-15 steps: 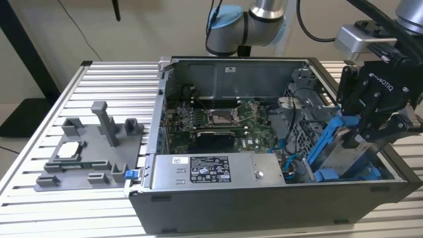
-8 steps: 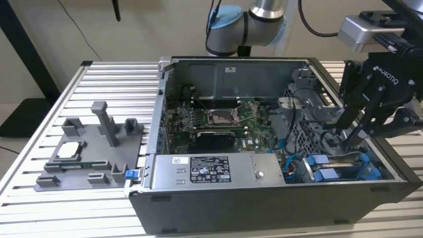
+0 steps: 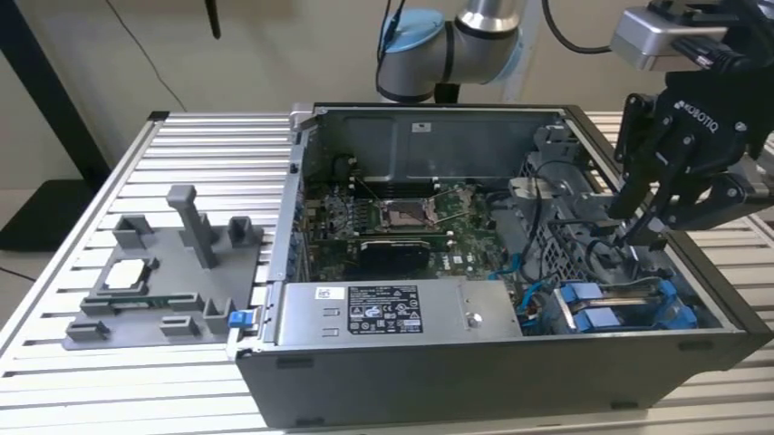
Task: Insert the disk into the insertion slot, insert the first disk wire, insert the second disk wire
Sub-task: 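Insert the disk into the insertion slot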
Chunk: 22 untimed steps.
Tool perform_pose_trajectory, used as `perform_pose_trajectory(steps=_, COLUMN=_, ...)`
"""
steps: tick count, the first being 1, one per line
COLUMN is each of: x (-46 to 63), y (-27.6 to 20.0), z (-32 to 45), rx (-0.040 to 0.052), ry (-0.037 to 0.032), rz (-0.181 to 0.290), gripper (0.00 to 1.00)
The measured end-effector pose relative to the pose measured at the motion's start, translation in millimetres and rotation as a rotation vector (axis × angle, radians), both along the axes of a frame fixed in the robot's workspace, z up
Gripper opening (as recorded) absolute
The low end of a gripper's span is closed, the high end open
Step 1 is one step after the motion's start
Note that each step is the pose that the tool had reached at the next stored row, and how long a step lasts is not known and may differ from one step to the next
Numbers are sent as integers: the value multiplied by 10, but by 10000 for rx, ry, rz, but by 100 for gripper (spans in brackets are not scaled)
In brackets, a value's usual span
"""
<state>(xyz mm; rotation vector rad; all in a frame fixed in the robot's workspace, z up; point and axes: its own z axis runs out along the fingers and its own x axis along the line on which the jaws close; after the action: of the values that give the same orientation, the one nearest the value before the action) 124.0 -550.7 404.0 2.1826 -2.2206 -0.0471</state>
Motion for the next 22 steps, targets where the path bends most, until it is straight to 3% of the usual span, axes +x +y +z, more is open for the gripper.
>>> perform_pose_trajectory(steps=5, x=-5, y=63, z=-81, rx=8, ry=-2, rz=-1, gripper=100)
perform_pose_trajectory(steps=9, x=-27, y=114, z=-121, rx=81, ry=-3, rz=0, gripper=100)
perform_pose_trajectory(steps=14, x=-48, y=129, z=-170, rx=184, ry=-4, rz=-1, gripper=100)
perform_pose_trajectory(steps=18, x=-53, y=132, z=-185, rx=319, ry=-7, rz=-5, gripper=100)
perform_pose_trajectory(steps=19, x=-54, y=132, z=-185, rx=323, ry=-8, rz=-6, gripper=0)
perform_pose_trajectory(steps=22, x=-54, y=132, z=-185, rx=326, ry=-8, rz=-7, gripper=0)
